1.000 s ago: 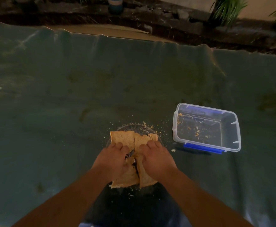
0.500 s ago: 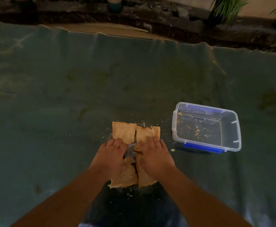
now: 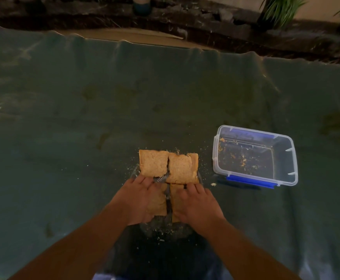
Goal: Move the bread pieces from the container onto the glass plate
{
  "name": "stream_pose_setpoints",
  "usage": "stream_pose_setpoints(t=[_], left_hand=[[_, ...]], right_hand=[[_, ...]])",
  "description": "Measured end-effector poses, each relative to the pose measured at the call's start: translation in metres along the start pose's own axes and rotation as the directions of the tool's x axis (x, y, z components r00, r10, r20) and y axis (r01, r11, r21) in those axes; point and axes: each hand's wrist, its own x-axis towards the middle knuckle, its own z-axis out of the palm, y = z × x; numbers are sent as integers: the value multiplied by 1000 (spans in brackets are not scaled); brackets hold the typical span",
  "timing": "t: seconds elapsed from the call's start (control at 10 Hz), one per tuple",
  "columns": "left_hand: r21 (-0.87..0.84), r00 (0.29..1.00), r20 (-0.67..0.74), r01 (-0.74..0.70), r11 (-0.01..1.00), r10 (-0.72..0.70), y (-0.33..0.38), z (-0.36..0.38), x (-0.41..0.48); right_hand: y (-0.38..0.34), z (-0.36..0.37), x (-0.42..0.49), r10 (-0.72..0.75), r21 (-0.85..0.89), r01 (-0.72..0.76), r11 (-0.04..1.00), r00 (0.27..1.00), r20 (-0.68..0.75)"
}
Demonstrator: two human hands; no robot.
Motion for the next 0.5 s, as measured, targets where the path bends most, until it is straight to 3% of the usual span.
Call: stream_pose_setpoints(t=[0.3,0.5], left_hand=[[-84,992,-119,40,996,-50,4,-4,1],[-128,974,-147,155,980,-173,12,-17,-2]], right_hand=[[-8,7,3,73,0,-73,997,988,-133],[-7,-24,6,90,43,-89,995,996,-20]])
